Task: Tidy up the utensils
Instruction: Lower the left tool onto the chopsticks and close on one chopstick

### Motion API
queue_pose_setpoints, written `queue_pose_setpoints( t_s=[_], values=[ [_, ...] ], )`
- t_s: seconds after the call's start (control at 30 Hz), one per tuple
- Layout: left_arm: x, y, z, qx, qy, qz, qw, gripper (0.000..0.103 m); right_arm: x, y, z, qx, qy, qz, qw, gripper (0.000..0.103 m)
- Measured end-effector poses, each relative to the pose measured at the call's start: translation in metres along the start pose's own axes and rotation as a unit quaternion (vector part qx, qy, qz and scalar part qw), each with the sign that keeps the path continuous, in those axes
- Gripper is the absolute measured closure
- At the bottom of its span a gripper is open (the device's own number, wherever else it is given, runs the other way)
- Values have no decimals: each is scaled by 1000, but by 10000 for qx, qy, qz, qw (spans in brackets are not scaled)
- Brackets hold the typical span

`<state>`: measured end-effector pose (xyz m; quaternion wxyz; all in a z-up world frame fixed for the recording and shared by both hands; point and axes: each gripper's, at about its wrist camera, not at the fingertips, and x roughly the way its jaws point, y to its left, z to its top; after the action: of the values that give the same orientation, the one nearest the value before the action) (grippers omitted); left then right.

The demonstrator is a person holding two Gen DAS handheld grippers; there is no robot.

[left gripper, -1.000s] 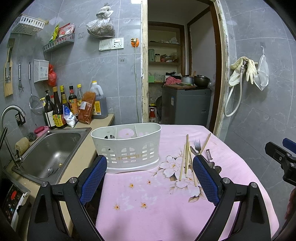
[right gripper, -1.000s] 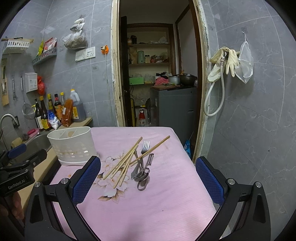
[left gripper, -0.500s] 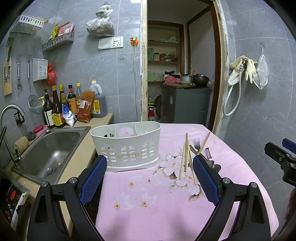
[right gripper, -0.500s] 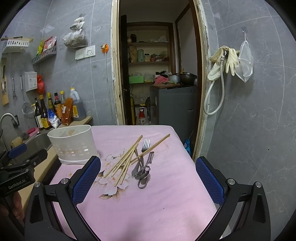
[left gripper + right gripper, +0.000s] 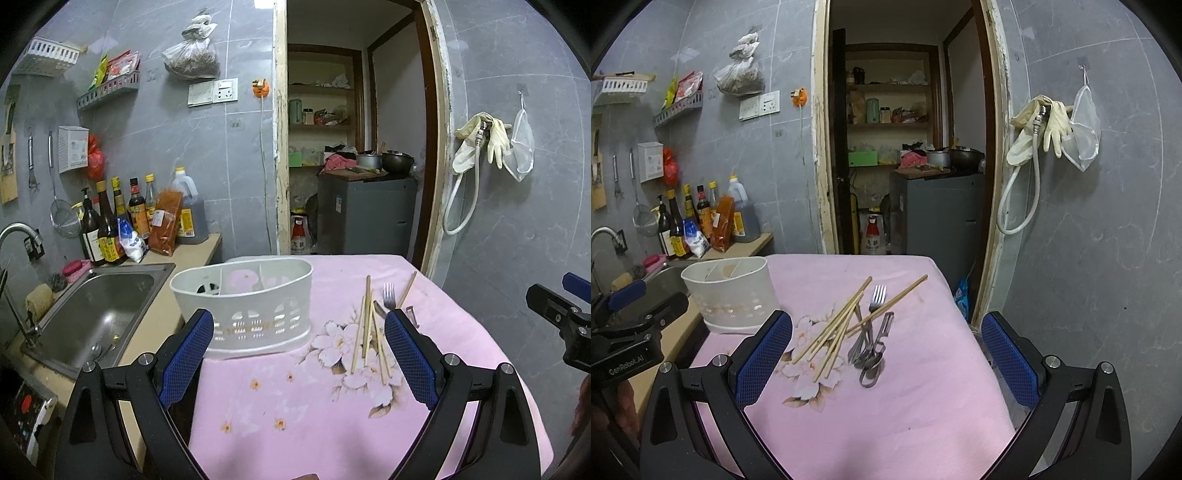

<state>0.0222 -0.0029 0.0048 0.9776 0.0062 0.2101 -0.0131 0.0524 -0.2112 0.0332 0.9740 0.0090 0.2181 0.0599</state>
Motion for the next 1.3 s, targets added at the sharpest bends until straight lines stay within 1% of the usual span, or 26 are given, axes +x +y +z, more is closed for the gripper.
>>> queue_pose_setpoints(
  t_s=[0.13,0.2,0.37,0.43,0.53,0.6,0.63,0.67,0.7,0.77,0.8,0.87,0.9,0.97,1.07,1.13,1.23,1.3],
  values=[
    [12,-6,12,-55,-30,-109,9999,12,14,-11,10,23,90,95,9999,0],
    [21,-11,19,-87,-49,-240,9997,12,25,-19,15,33,159,152,9998,0],
    [46,-31,33,7,20,-443,9990,12,53,-35,26,41,322,388,9987,2],
    [62,-42,36,25,127,-494,9987,12,68,-43,29,38,418,499,9979,5],
    [83,-53,38,42,260,-562,9981,13,94,-55,32,70,632,689,9956,12],
    [100,-62,40,115,343,-595,9976,16,111,-63,32,102,776,827,9935,22],
    [109,-67,41,165,387,-604,9973,20,121,-68,32,127,855,904,9921,24],
    [121,-72,41,224,452,-610,9969,25,127,-71,32,141,908,955,9912,30],
    [130,-75,41,260,517,-614,9964,28,139,-76,31,158,1005,1029,9895,38],
    [151,-80,40,295,660,-635,9954,39,157,-83,31,185,1185,1168,9859,46],
    [162,-81,39,280,745,-638,9948,41,168,-87,30,194,1283,1252,9836,50],
    [188,-82,36,236,979,-633,9929,52,188,-93,30,198,1452,1387,9794,56],
    [198,-82,36,213,1064,-636,9921,55,199,-95,29,192,1547,1450,9771,59],
    [223,-81,33,156,1265,-630,9898,66,219,-98,28,201,1738,1555,9722,64],
    [257,-79,27,51,1591,-713,9847,73,255,-103,23,252,2099,1632,9637,68],
    [282,-79,23,73,1812,-779,9803,76,275,-106,19,380,2325,1686,9571,69],
    [308,-83,19,111,2077,-853,9744,78,300,-106,14,496,2595,1703,9493,70],
    [326,-82,15,79,2301,-906,9689,81,313,-105,12,552,2732,1695,9453,72]
  ],
)
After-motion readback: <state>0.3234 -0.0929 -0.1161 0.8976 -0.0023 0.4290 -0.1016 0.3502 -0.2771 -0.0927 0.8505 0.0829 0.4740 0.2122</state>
